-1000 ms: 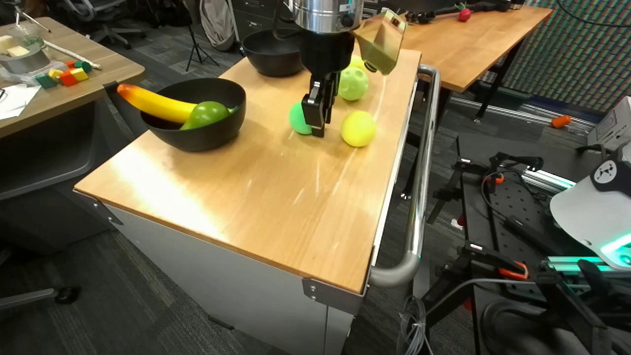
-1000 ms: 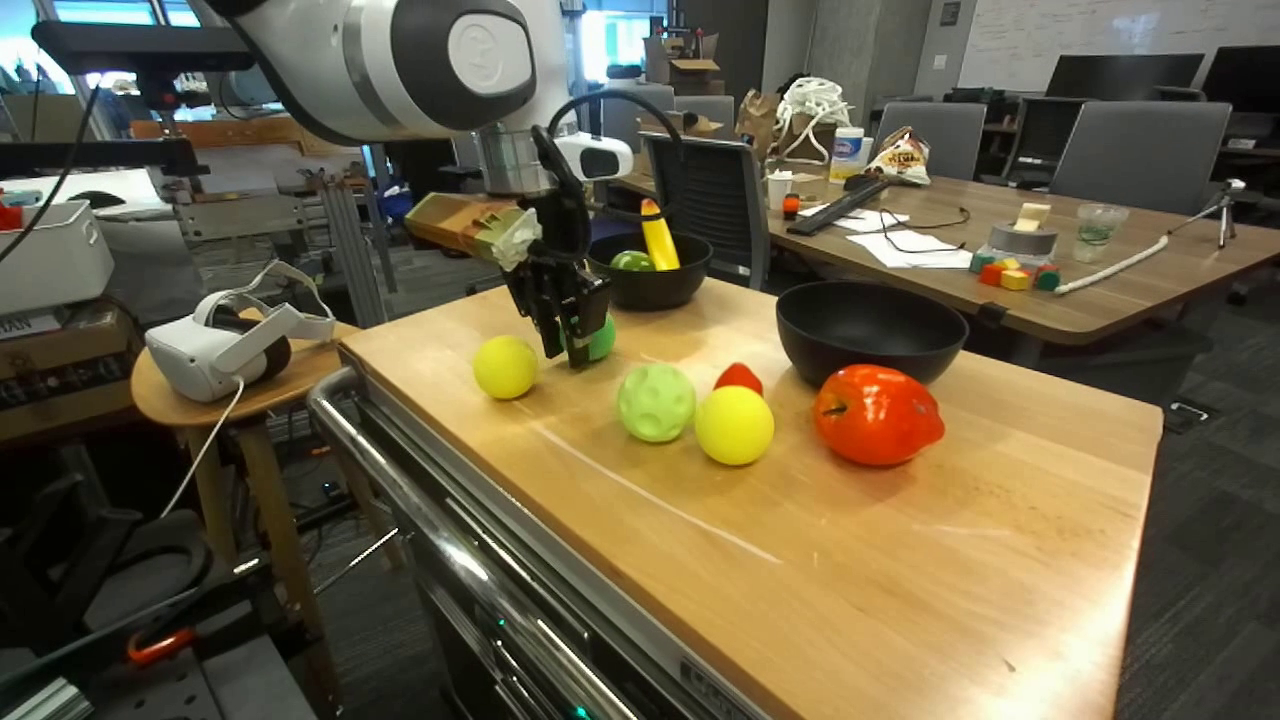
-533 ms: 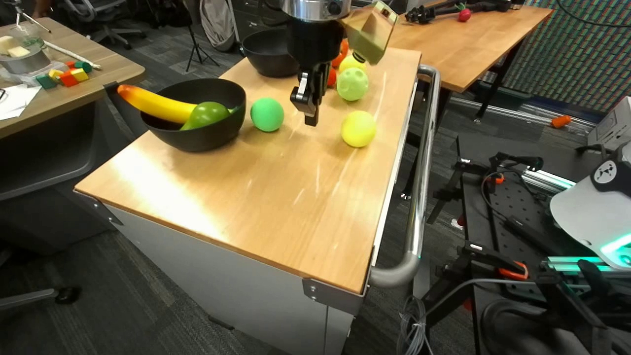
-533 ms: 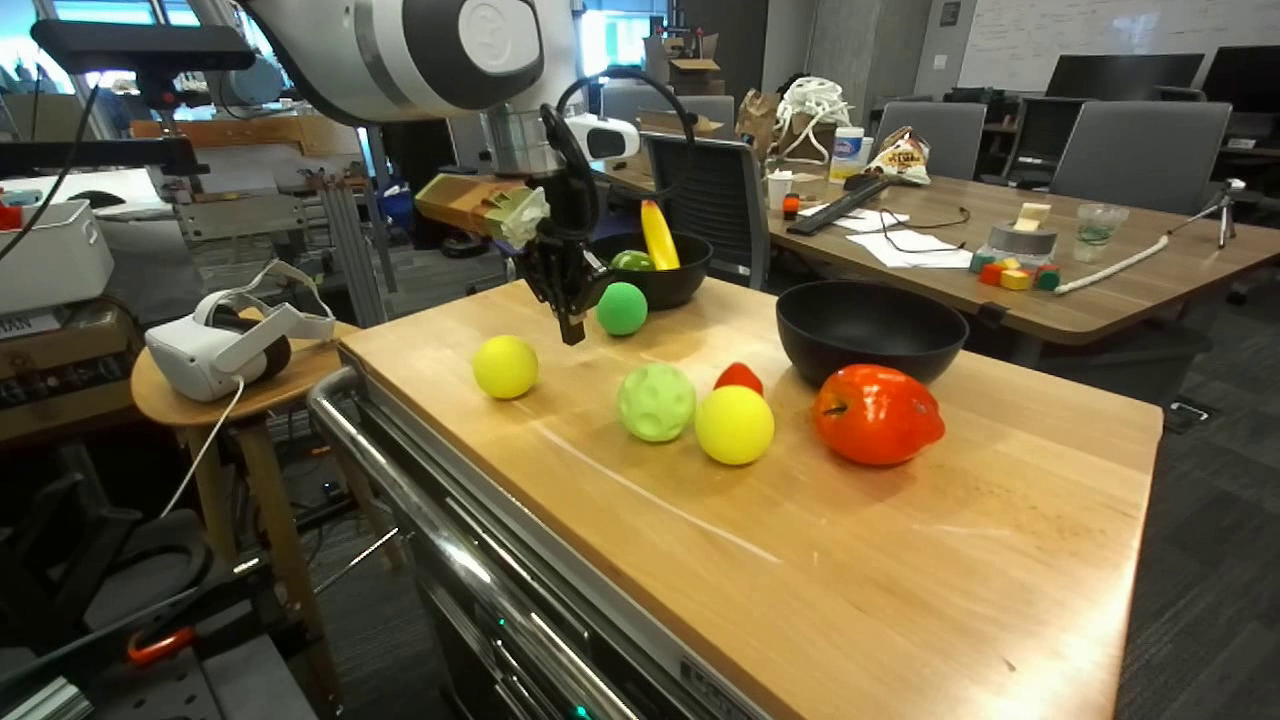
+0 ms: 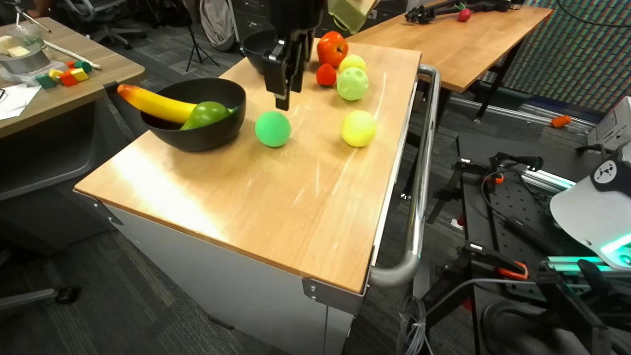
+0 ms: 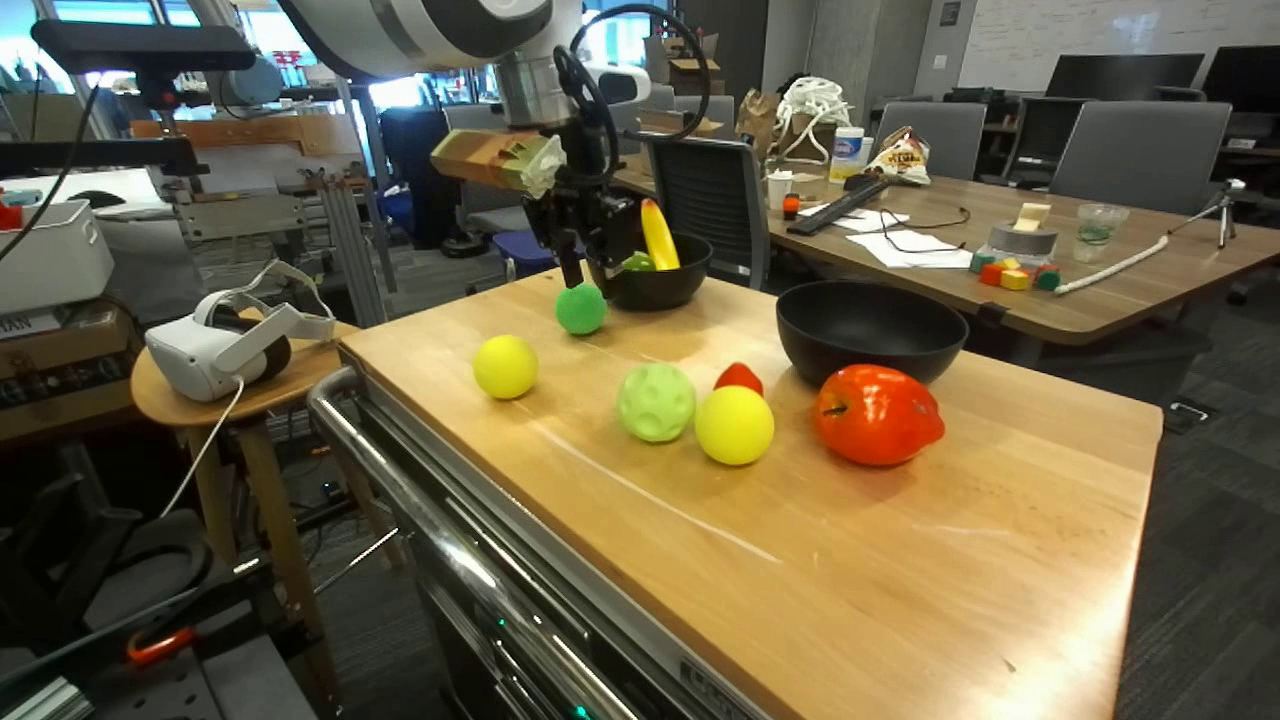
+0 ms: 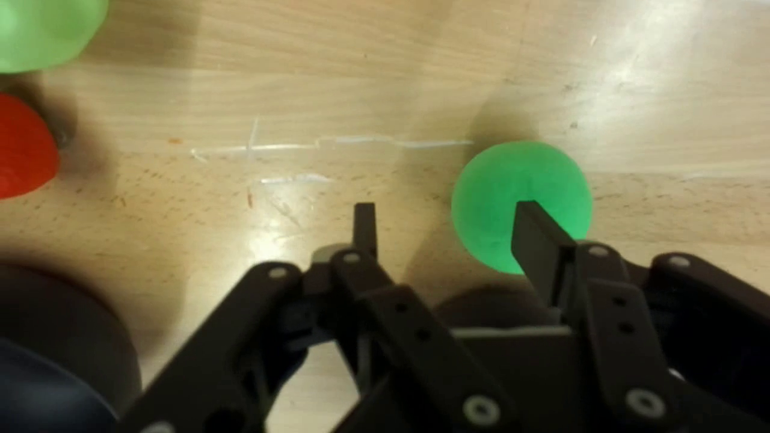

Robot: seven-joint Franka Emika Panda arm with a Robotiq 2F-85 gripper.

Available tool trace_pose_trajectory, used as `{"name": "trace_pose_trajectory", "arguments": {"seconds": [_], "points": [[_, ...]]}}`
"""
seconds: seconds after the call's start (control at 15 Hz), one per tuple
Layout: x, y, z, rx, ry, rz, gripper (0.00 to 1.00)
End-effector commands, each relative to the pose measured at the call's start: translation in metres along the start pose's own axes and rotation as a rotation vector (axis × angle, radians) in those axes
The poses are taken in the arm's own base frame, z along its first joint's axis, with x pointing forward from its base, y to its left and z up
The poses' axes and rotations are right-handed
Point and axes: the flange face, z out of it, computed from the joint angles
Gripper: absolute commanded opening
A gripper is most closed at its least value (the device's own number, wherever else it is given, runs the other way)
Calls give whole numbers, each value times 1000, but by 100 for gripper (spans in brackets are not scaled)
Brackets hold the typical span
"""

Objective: Put the fruits in the bowls one by one then move the apple to the left

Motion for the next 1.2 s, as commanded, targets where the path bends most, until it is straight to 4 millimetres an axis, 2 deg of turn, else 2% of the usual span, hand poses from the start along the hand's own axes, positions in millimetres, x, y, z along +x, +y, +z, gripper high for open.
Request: {"name": "trace_pose_trajectory", "arguments": {"seconds": [0.0, 0.07, 0.13, 0.33, 0.6, 1.0, 1.07, 1.13], "points": [[22, 2, -7, 44, 18, 9, 92], [27, 2, -5, 72, 13, 15, 98], [31, 1, -3, 99, 7, 20, 100], [43, -6, 6, 177, -15, 21, 100], [57, -20, 27, 219, -73, 1, 100], [59, -35, 56, 204, -236, -55, 100], [60, -37, 58, 210, -259, -59, 80], [60, -38, 59, 209, -280, -60, 73]]}}
